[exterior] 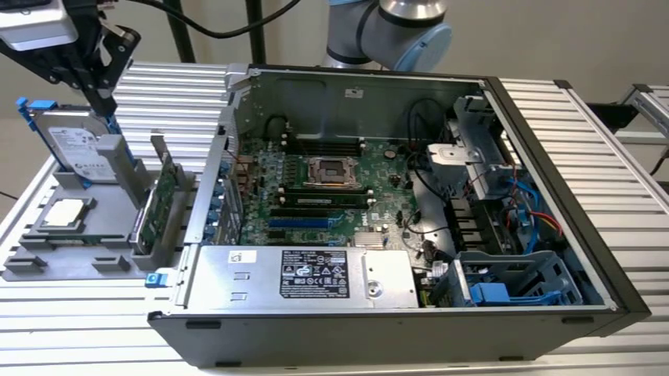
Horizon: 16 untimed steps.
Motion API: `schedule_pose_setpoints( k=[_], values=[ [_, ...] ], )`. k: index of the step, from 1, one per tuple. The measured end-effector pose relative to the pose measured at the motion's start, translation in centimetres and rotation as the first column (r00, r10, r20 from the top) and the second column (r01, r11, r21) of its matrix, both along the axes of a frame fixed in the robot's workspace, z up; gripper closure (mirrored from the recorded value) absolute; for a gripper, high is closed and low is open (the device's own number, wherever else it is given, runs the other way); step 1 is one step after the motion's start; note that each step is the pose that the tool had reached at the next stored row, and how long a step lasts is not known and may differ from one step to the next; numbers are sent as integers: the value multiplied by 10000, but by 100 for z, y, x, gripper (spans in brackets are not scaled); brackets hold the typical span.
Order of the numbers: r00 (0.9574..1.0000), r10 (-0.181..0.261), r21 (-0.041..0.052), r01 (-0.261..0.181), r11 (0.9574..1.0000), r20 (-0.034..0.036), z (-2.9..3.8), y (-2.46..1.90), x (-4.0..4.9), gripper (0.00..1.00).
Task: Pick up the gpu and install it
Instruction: 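Pick up the gpu and move the gpu toward the slot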
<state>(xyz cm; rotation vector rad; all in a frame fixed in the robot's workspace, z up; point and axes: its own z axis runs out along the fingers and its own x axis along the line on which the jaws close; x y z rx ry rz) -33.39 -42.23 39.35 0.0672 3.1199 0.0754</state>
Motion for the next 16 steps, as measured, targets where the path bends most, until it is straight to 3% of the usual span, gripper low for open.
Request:
schedule_pose_setpoints(
  k=[8, 16],
  values=[
    [10000, 19, 0, -19, 10000, 0, 0, -37, 0, 100],
    [10000, 19, 0, -19, 10000, 0, 0, -39, 0, 100]
  ],
)
